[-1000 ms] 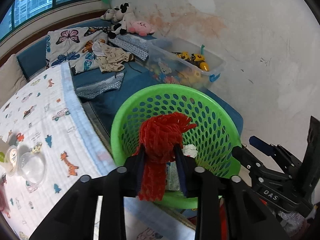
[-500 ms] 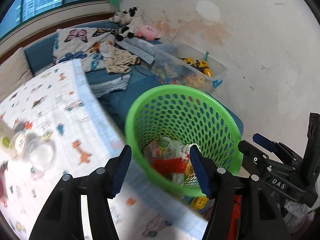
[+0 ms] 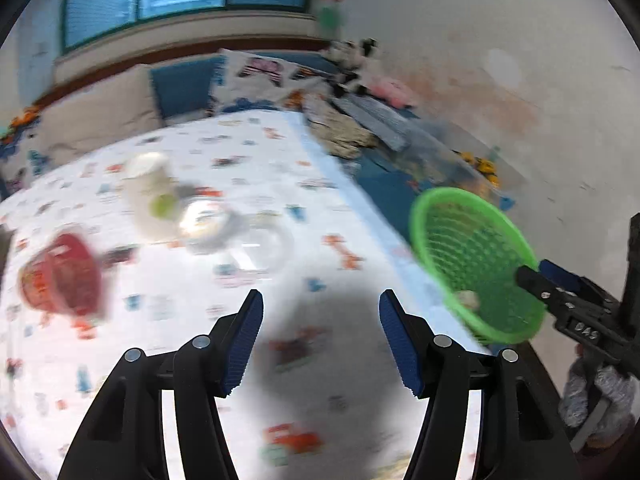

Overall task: Collect trash
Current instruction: 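Grasp the red plastic cup by its rim with the left tool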

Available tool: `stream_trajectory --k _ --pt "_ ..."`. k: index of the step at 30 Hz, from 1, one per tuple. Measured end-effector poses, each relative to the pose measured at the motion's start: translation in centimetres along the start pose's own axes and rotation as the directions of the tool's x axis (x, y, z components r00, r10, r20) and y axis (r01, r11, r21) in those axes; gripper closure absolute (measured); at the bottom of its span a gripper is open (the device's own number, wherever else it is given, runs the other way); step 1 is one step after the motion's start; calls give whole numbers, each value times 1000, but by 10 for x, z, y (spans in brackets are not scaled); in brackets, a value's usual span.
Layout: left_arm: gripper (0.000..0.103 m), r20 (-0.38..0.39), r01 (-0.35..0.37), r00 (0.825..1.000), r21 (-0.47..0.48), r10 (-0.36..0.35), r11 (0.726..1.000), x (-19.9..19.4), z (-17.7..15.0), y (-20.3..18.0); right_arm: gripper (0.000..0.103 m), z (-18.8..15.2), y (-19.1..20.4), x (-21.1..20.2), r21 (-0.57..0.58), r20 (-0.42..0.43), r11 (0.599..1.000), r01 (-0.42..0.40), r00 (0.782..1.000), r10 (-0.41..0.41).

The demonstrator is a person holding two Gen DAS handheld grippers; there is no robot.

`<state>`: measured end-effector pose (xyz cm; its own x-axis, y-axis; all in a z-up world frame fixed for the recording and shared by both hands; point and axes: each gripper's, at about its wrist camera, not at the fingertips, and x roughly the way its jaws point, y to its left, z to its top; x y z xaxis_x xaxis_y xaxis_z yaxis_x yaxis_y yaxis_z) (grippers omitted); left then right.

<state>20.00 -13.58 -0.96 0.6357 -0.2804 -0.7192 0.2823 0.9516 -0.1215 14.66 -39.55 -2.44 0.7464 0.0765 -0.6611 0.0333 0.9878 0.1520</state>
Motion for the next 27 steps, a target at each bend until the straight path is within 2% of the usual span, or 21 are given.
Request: stream_trajectory --k 4,6,10,12,14,15,18,22,27 --pt "45 31 -104 994 -60 106 993 -13 -4 37 25 6 26 10 -48 -13 998 -36 999 36" --pt "45 58 -176 982 -95 182 980 -21 -6 56 25 9 38 15 -68 -16 996 -53 999 52" --pt "45 82 -295 946 -176 312 939 -32 -8 96 25 12 62 24 -101 -30 991 -90 996 88" --pt "45 79 -367 918 -203 389 908 -31 -7 113 25 13 73 29 -119 -40 987 -108 994 104" --pt "45 73 -400 903 -217 424 890 -29 -7 125 25 13 83 32 -135 -48 983 -124 992 118" --pt "45 66 -427 890 -227 451 875 -27 -6 131 25 13 90 35 -147 -51 980 -131 991 125" --pt "45 53 -471 865 -259 500 843 -20 -5 146 25 15 105 42 -174 -63 973 -149 988 140" --pt "47 36 -507 844 -277 536 817 -11 -3 154 25 16 123 53 -200 -87 965 -170 984 155" --pt "57 -9 -523 839 -289 544 802 6 -2 164 25 17 137 71 -225 -121 954 -198 977 175"
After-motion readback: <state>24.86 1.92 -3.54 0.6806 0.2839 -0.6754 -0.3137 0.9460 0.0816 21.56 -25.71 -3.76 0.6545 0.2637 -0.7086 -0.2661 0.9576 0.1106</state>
